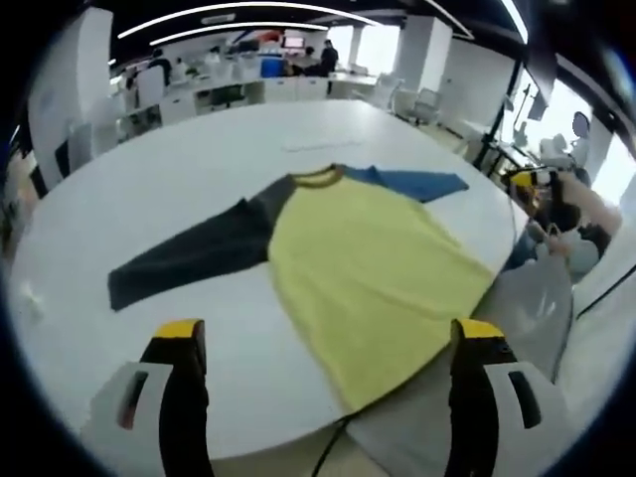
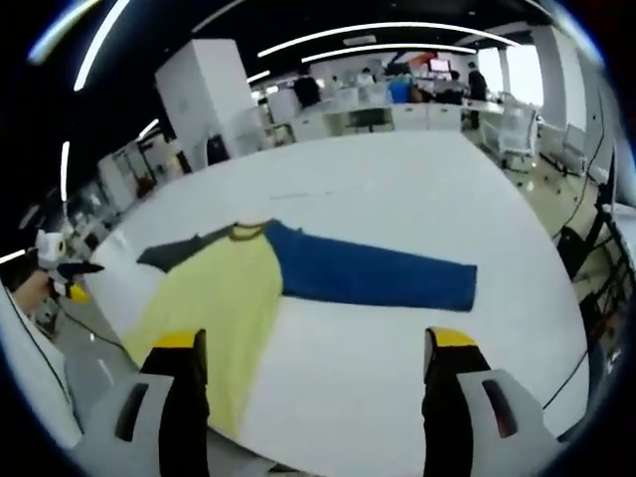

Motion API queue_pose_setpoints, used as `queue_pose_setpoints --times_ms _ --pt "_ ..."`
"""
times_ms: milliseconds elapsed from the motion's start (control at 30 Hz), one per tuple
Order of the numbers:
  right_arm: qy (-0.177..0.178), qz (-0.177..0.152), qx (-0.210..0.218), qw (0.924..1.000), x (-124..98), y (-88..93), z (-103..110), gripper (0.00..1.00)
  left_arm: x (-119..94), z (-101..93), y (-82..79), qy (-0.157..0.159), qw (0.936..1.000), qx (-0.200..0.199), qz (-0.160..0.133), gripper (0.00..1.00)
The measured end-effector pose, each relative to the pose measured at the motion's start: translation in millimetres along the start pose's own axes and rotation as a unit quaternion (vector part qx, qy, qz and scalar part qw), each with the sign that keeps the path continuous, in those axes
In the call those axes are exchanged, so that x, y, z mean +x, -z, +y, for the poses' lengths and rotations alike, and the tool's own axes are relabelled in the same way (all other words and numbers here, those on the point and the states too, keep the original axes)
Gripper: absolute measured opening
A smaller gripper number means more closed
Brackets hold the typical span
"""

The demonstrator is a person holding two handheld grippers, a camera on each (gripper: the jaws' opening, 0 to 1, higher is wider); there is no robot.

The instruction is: Fold the garment on the visible template until the final outline fits inside the template.

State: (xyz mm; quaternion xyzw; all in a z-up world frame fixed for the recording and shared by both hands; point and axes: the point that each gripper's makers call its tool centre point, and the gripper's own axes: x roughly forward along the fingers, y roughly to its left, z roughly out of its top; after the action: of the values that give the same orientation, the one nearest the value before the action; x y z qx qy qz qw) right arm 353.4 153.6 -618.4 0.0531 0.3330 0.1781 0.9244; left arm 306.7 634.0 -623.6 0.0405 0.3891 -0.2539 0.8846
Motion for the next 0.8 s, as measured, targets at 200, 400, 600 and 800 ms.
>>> queue_pose_setpoints --times_ms 200,400,600,800 --pt "0.005 -0.016 0.036 0.9992 2.8 -8.7 -23.6 0.87 5.1 2.8 -1.1 -0.002 1.0 -0.003 0.005 0.99" --pt "0.016 -0.026 0.07 0.9971 6.5 -11.3 -48.0 0.84 10.6 3.9 -4.4 -0.001 0.9999 -0.004 0.009 0.99" --pt "0.03 -0.031 0.094 0.9946 12.1 -13.4 -73.4 0.77 16.8 5.9 -5.2 -0.005 0.9998 0.002 0.019 0.99" --pt "0.045 -0.016 0.087 0.9951 19.1 -15.1 -82.4 0.72 20.7 6.7 -3.8 -0.003 0.9998 -0.005 0.021 0.99"
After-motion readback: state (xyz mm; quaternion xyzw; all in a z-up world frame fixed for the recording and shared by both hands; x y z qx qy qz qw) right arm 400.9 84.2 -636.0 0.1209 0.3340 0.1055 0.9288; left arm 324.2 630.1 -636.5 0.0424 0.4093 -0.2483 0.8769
